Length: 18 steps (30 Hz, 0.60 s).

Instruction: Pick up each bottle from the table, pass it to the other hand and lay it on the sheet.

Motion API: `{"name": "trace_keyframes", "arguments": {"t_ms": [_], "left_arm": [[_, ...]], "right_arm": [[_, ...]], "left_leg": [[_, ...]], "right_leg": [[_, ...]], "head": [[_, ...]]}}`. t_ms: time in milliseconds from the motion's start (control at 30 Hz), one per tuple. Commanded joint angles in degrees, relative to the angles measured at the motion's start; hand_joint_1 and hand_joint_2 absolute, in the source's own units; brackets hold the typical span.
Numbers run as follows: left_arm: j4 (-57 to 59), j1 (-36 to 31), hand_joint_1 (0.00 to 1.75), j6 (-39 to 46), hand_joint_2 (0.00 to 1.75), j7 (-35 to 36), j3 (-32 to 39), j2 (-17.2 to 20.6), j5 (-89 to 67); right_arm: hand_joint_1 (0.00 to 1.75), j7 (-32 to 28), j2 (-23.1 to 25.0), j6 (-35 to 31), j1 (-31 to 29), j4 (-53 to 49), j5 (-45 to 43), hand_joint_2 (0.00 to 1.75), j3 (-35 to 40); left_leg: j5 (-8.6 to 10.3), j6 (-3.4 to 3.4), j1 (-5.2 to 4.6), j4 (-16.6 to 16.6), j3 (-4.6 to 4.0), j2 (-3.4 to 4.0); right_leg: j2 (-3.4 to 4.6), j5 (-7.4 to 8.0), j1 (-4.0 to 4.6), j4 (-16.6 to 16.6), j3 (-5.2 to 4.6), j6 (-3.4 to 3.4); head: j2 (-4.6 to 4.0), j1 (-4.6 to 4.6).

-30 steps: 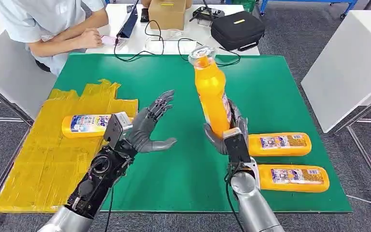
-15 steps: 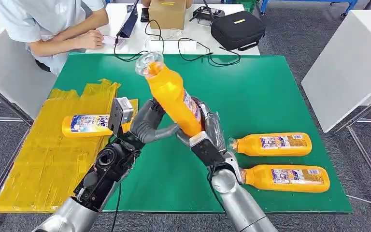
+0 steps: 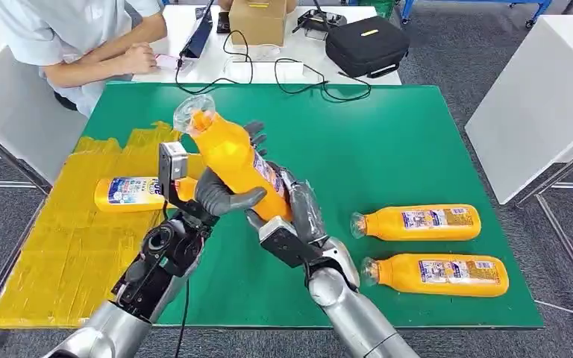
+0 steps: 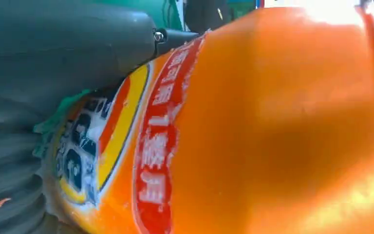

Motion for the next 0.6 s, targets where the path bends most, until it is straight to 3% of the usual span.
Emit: {"name": "trace_keyframes", "arguments": {"t_ms": [33,67,100,433,567,600], "left_arm": [[6.71,-4.90,0.00,-0.31,1.75,-1.02,3.43,-1.04,4.38],[6.48,-5.00,1.50,0.25,1.75,-1.12,4.41,-1.41,5.89],[6.32,-4.87,1.75,0.84,1.75,-1.00,5.28,-1.86,7.52],[8.12,-5.86,1.75,2.38,1.75,-0.84,5.23,-2.03,10.83],[8.88,-6.41,1.75,3.13,1.75,-1.23,5.88,-2.19,11.68],[8.92,-6.42,1.75,3.26,1.75,-1.36,6.00,-2.16,11.73]], "right_arm": [[1.75,0.41,0.96,2.68,-2.12,10.31,2.01,1.75,10.14],[1.75,0.42,0.92,2.28,-2.26,10.81,1.87,1.75,9.89],[1.75,0.31,0.82,2.14,-2.32,11.01,1.71,1.75,9.72],[1.75,-0.03,0.66,0.52,-2.49,11.61,1.12,1.75,7.80],[1.73,0.48,0.51,-2.98,-2.53,11.43,2.16,1.75,6.36],[0.21,0.68,0.58,-3.34,-2.49,11.42,2.14,1.75,6.07]], "left_leg": [[-0.10,0.03,0.05,-0.03,0.26,-0.02],[-0.13,0.04,0.05,-0.03,0.34,-0.04],[-0.11,0.04,0.05,-0.03,0.29,-0.09],[-0.11,0.03,0.08,0.00,0.28,-0.17],[-0.04,0.02,0.05,0.00,0.12,-0.16],[-0.10,0.04,0.08,0.02,0.24,-0.20]], "right_leg": [[-0.12,-0.10,0.10,-0.06,0.29,-0.16],[-0.17,-0.15,0.11,-0.06,0.37,-0.20],[-0.21,-0.15,0.10,-0.05,0.35,-0.18],[-0.29,-0.16,0.13,-0.05,0.35,-0.19],[-0.24,-0.10,0.09,-0.03,0.16,-0.13],[-0.32,-0.16,0.13,-0.03,0.31,-0.19]], "head": [[0.00,0.00],[0.00,0.00],[0.00,0.02],[0.00,0.00],[0.00,0.00],[0.00,0.02]]}}
